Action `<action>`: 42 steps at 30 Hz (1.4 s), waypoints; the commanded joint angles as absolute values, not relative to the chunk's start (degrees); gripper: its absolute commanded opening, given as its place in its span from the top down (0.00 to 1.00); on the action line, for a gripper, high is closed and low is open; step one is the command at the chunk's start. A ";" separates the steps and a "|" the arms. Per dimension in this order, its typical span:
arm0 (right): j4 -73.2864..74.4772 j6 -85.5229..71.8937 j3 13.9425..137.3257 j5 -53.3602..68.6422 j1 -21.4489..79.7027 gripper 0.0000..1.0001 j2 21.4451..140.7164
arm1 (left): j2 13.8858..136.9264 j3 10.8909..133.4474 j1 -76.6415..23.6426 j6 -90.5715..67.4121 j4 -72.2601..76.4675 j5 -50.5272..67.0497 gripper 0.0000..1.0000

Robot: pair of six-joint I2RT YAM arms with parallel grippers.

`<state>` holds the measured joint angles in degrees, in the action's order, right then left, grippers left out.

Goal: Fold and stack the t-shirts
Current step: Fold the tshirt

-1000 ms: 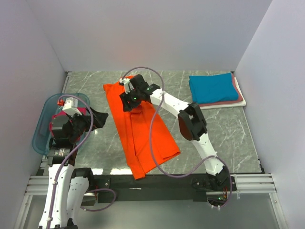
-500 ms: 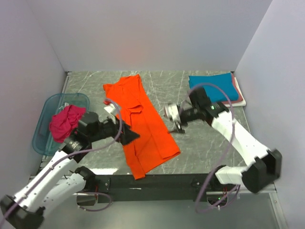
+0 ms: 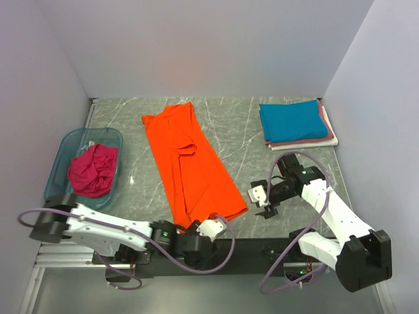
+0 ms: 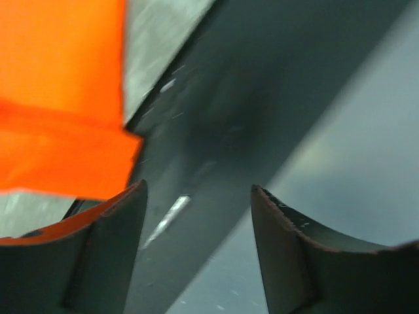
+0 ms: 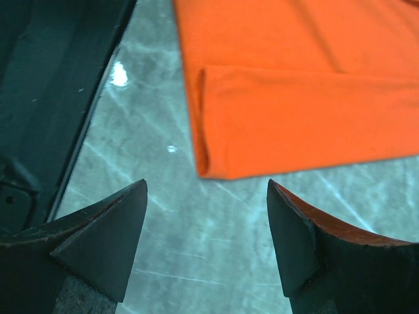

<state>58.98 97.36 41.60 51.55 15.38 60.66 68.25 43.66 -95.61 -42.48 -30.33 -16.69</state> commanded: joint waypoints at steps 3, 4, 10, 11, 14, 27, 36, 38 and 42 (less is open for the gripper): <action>58.71 101.69 38.15 52.47 15.20 0.21 59.41 | 74.79 46.50 -98.26 -53.08 -36.83 -29.79 0.34; 58.88 101.69 37.97 52.64 15.21 0.21 60.02 | 75.06 46.15 -98.17 -53.61 -36.65 -29.88 0.34; 57.83 101.86 37.53 53.70 15.21 0.22 62.13 | 78.04 45.26 -98.35 -56.51 -38.67 -31.20 0.39; 57.83 101.78 37.53 53.96 15.38 0.22 62.40 | 78.66 45.35 -98.44 -56.51 -38.93 -31.72 0.39; 58.18 101.95 38.06 54.40 15.47 0.22 63.54 | 80.33 45.88 -98.44 -55.46 -38.32 -32.52 0.40; 57.13 100.72 37.09 53.53 16.70 0.24 63.81 | 86.92 47.02 -95.27 -52.38 -39.46 -34.89 0.51; 52.13 99.32 33.40 47.91 20.99 0.24 62.40 | 89.21 45.80 -95.18 -52.74 -37.98 -33.05 0.70; 49.76 97.48 32.96 46.59 22.84 0.24 62.23 | 89.47 45.27 -95.19 -52.39 -37.27 -32.35 0.71; 44.22 93.70 31.38 43.69 27.85 0.24 62.40 | 90.18 45.35 -95.18 -52.12 -37.53 -32.61 0.77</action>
<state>49.98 96.95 32.23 46.15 25.39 63.16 88.01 45.93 -95.48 -52.71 -38.52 -32.62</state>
